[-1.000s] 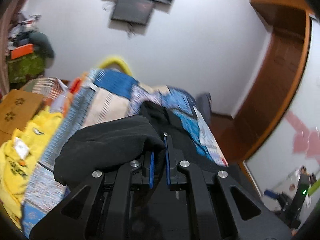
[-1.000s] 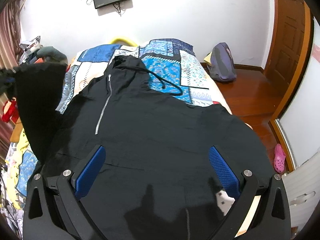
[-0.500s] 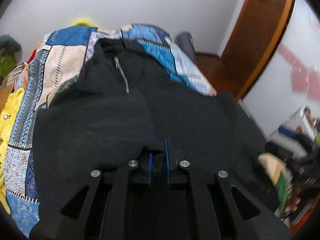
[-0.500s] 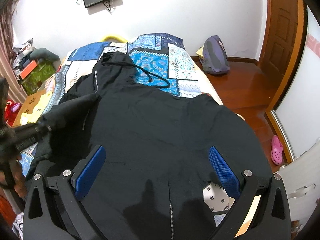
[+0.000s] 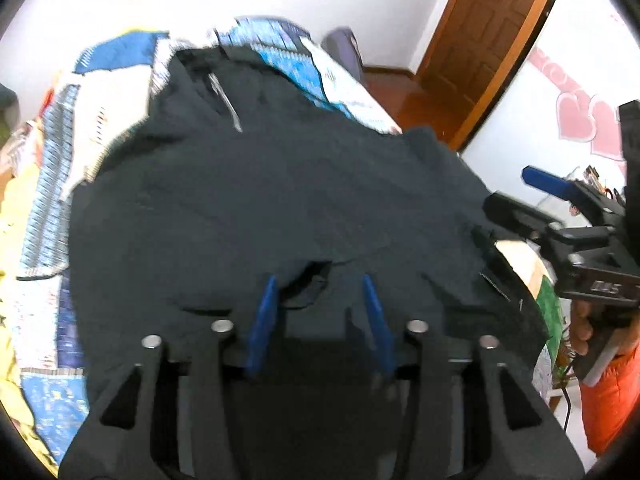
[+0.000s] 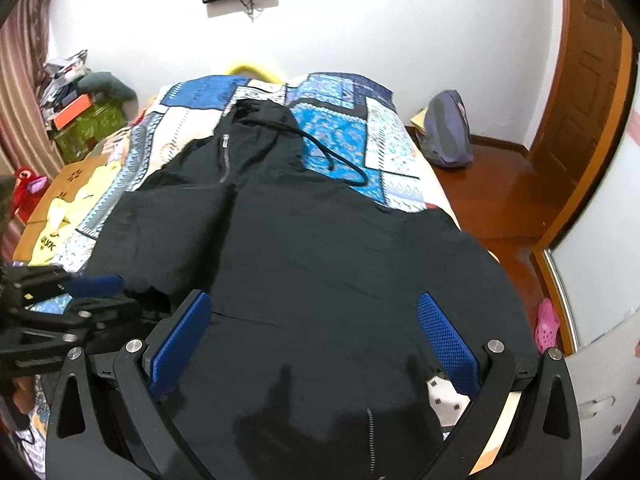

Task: Fold large clothes

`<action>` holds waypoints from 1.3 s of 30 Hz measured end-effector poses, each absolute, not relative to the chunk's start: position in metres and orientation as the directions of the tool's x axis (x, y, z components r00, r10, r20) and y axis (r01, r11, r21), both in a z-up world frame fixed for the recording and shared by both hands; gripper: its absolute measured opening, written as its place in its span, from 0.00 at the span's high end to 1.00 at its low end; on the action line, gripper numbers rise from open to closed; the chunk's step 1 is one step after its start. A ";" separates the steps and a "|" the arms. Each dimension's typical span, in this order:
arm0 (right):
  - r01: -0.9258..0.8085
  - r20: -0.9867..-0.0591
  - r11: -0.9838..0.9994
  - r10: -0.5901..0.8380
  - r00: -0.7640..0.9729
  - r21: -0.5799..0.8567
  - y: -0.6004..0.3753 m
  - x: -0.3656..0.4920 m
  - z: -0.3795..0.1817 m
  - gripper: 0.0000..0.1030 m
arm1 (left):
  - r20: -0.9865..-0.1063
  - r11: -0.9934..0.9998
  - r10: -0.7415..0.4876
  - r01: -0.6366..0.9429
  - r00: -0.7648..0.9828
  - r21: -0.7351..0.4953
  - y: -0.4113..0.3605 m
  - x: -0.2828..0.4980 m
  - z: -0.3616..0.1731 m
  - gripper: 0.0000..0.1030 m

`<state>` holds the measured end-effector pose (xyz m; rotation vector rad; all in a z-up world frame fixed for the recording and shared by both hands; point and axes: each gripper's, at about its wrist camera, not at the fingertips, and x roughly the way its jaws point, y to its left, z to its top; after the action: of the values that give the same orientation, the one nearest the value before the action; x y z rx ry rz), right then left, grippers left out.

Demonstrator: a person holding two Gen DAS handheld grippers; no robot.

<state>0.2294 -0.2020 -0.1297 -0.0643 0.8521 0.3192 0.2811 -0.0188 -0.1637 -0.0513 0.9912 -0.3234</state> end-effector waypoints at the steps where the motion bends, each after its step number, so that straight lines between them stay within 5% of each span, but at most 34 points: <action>1: -0.310 -0.745 0.948 0.253 0.617 0.066 -0.197 0.228 -0.127 0.01 | -0.805 0.954 -0.283 0.239 0.522 -0.181 -0.012 0.278 -0.158 0.51; 13: -0.492 -0.756 0.870 0.327 0.567 0.008 -0.111 0.222 -0.120 0.01 | -0.754 0.999 -0.038 0.004 0.656 -0.047 0.102 0.241 -0.138 0.42; 20: -0.623 -0.810 0.782 0.348 0.472 -0.027 -0.039 0.220 -0.149 0.01 | -0.795 0.994 -0.005 -0.085 0.607 -0.071 0.147 0.228 -0.174 0.42; 28: -0.654 -0.882 0.742 0.198 0.428 -0.151 0.010 0.236 -0.205 0.02 | -0.837 0.989 -0.013 -0.116 0.547 -0.091 0.169 0.221 -0.213 0.42; 33: -0.644 -0.856 0.735 0.177 0.485 -0.213 0.006 0.243 -0.205 0.22 | -0.853 0.988 -0.012 -0.123 0.522 -0.090 0.166 0.219 -0.227 0.42; 38: -0.648 -0.849 0.730 0.186 0.494 -0.218 0.001 0.246 -0.199 0.68 | -0.853 0.983 -0.022 -0.142 0.521 -0.112 0.165 0.222 -0.229 0.42; 39: -0.639 -0.843 0.737 0.187 0.505 -0.219 -0.004 0.247 -0.195 0.70 | -0.852 0.983 -0.023 -0.146 0.524 -0.116 0.164 0.222 -0.227 0.42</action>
<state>0.2467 -0.0036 -0.1946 -0.5580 0.9138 0.5310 0.2222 0.1638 -0.2273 -0.1809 1.0185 0.0740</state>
